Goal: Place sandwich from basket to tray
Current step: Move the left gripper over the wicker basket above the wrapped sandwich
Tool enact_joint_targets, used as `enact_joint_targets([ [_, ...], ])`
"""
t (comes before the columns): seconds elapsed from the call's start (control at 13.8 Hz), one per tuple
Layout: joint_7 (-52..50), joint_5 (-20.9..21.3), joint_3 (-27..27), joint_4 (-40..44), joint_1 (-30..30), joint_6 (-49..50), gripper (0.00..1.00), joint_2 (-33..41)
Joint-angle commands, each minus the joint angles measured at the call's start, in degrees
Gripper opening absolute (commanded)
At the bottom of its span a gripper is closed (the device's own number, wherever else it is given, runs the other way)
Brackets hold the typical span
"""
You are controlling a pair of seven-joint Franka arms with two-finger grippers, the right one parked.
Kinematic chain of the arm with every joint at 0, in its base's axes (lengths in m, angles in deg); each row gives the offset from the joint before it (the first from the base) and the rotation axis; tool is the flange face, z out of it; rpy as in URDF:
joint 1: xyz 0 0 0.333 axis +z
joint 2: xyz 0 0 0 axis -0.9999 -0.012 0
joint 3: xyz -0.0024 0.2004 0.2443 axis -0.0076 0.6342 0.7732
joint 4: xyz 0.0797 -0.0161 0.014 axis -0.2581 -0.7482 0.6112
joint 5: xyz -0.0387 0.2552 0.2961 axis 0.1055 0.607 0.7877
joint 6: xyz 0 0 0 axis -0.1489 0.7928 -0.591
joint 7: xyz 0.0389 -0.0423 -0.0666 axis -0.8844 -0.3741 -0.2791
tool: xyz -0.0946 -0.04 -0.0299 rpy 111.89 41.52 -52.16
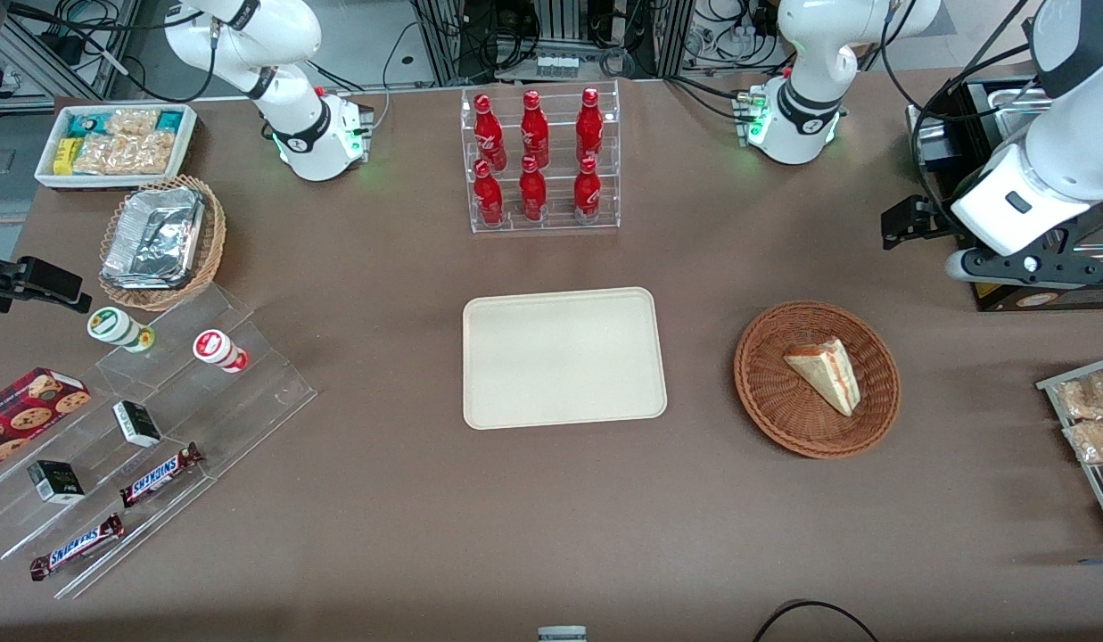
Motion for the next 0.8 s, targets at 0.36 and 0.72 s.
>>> enact_joint_targets([
  [0.36, 1.1, 0.0, -0.3, -1.4, 0.1, -5.2, 1.0, -6.7],
  [0.72, 1.0, 1.6, -0.1, -12.3, 0.2, -19.9, 1.0, -6.8],
])
